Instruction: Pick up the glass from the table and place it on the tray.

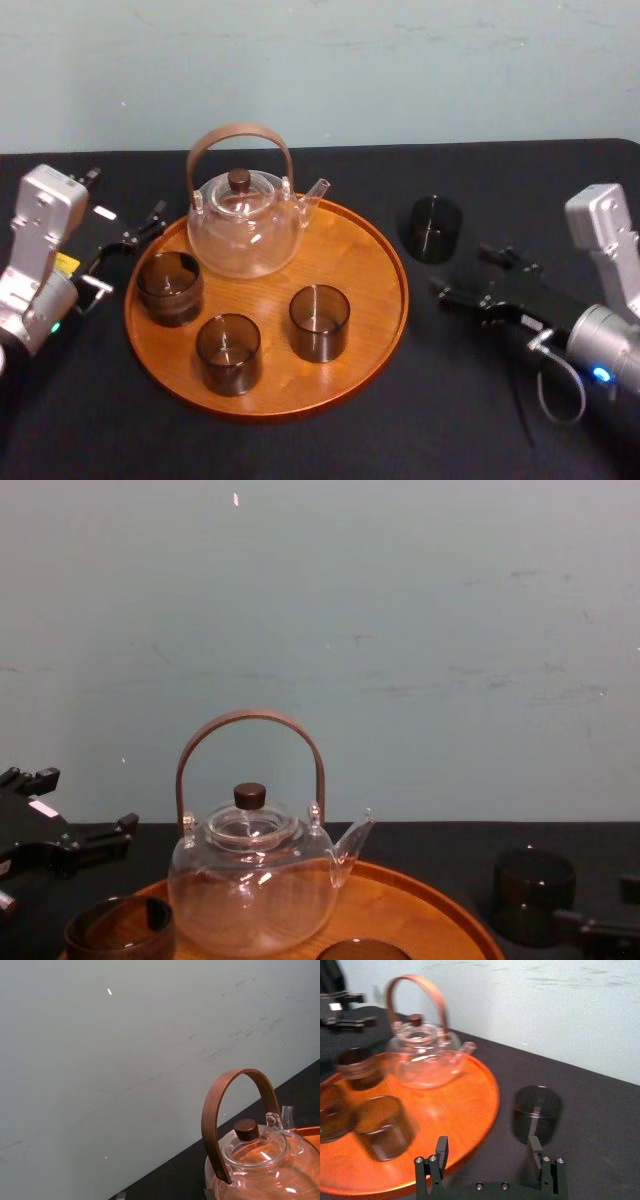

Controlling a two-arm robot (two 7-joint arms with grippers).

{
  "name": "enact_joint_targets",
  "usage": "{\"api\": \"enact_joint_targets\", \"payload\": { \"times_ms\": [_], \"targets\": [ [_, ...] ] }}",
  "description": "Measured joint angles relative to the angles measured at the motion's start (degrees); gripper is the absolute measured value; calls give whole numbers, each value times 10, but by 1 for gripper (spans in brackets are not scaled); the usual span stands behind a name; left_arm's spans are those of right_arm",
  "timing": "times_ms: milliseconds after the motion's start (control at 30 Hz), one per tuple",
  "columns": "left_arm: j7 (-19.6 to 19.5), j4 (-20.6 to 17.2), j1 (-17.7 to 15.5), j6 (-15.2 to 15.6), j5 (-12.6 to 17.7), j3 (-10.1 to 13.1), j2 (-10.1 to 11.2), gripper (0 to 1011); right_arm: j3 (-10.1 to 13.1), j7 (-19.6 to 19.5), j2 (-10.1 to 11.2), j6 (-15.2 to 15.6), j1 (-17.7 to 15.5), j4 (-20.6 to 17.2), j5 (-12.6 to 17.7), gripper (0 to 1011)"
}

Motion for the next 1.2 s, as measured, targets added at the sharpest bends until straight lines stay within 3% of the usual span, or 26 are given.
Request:
{"api": "enact_joint_targets", "payload": {
  "times_ms": [233,500,1200],
  "targets": [
    [0,0,0,0,0,0,0,1001,19,-14,-14,-4,26,50,0,1003],
    [0,0,0,0,0,0,0,1001,21,-16,-29,-7,64,103,-14,1002],
    [0,0,0,0,0,0,0,1001,-7,26,-60,-27,147,197,-38,1002]
  ]
}}
